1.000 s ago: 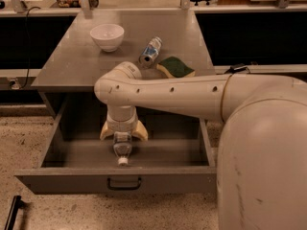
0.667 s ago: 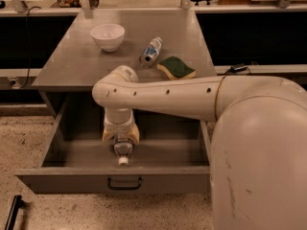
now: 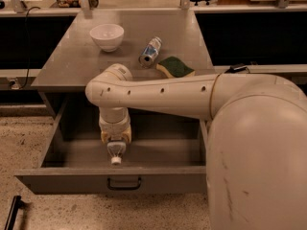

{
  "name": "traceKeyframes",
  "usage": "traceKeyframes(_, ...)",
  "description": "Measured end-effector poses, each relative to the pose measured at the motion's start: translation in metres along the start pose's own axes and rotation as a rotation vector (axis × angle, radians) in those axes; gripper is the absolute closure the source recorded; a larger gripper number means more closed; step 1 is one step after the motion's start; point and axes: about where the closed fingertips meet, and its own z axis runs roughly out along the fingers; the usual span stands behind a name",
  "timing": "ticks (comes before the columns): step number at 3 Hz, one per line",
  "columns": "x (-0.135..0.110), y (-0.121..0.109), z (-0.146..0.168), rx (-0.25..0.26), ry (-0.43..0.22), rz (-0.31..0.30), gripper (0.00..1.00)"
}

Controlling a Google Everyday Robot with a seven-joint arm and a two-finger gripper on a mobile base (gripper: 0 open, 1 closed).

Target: Pick blue plastic bottle from top drawer and place on counter

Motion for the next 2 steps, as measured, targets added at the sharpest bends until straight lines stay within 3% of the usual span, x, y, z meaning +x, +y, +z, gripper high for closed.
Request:
traceKeyframes(1, -0.014, -0.013, -0.046, 0.053, 0.023, -0.067, 0.99)
traceKeyframes(2, -0.024, -0.020, -0.105, 0.085, 0.039, -0.134, 1.00)
